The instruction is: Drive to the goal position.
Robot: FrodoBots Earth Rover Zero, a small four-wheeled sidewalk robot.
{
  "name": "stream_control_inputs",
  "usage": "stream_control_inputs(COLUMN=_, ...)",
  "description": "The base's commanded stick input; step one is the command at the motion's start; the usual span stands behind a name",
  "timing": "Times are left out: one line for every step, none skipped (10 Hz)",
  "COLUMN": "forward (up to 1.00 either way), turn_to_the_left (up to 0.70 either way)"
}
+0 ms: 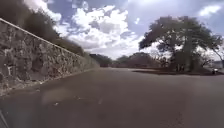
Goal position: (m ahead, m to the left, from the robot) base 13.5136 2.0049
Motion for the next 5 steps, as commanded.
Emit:
stream_control_inputs(forward=0.7, turn_to_the_left=0.0)
stream_control_inputs(forward=0.7, turn_to_the_left=0.0)
stream_control_inputs(forward=0.7, turn_to_the_left=0.0)
stream_control_inputs(forward=0.7, turn_to_the_left=0.0)
stream_control_inputs(forward=0.7, turn_to_the_left=0.0)
